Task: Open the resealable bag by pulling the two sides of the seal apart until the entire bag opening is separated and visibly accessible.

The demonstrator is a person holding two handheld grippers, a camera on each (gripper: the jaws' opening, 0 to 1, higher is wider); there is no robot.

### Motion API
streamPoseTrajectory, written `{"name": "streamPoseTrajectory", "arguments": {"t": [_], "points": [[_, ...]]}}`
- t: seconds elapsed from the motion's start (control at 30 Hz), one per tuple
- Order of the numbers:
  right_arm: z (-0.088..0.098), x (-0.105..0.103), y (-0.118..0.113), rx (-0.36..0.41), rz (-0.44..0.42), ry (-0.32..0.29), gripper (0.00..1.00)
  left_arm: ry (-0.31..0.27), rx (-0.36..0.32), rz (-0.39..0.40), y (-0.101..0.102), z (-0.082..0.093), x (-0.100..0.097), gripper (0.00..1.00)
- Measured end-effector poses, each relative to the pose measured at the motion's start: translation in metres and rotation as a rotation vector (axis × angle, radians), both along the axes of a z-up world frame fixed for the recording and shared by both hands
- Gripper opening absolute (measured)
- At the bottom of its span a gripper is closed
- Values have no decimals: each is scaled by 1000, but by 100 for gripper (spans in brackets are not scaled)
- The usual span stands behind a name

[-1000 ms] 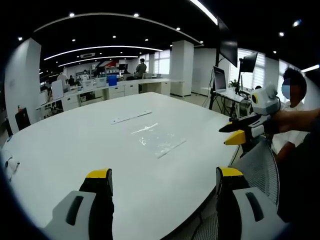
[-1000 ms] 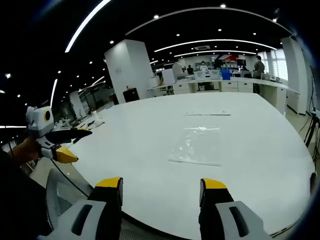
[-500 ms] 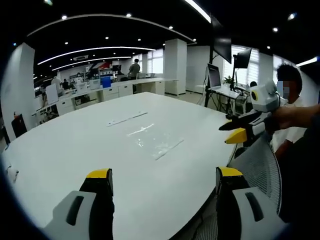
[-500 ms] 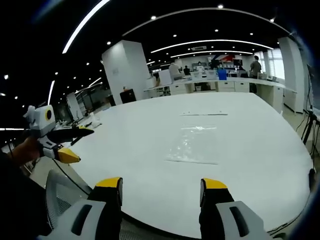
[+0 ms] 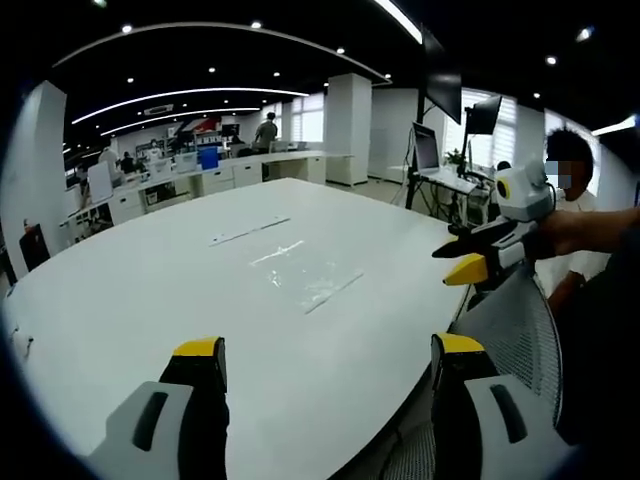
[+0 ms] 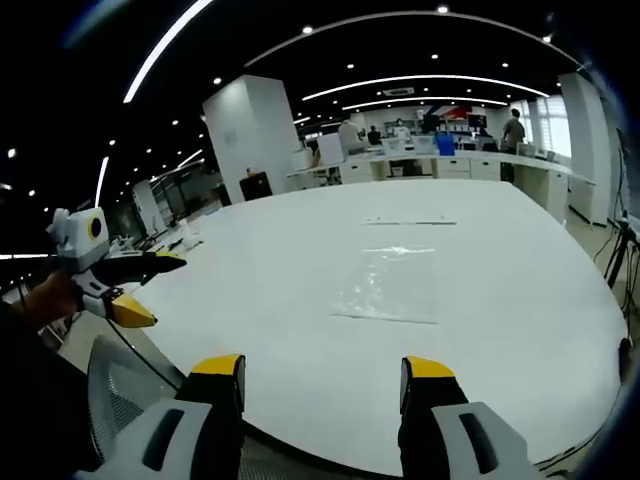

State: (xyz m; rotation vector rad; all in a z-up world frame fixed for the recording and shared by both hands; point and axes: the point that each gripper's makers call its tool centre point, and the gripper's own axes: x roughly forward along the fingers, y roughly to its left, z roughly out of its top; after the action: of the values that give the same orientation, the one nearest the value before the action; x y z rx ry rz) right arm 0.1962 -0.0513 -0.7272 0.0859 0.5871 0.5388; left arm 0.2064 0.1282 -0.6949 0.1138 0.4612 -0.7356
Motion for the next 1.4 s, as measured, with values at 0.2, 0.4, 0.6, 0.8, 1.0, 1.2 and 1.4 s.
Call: {"name": "streamPoseTrajectory", "arguments": {"t": [0.2,0.4,0.6,0.8,1.0,1.2,1.4], "points": [[1,1,-2,-10,1,-5,60,3,-5,11,-1,0,-4,83],[14,4,0,-14,8,-47,59,-7,-17,3,-4,6,-8,83],[13,4,2,-16,20,-47,59,-4,-7,-6,-3,4,-9,82],[8,1,-1,-10,14,-24,62,4,-9,5,-1,3,-10,83],[2,-2,0,-10,22,-6,64,4,-8,9,1,2,-9,83],[0,0,2,-14,30,1,63,6,-6,9,0,1,-9,84],[-3,4,4,-14,36,6,63,15,0,3,-1,-2,-9,84]]}}
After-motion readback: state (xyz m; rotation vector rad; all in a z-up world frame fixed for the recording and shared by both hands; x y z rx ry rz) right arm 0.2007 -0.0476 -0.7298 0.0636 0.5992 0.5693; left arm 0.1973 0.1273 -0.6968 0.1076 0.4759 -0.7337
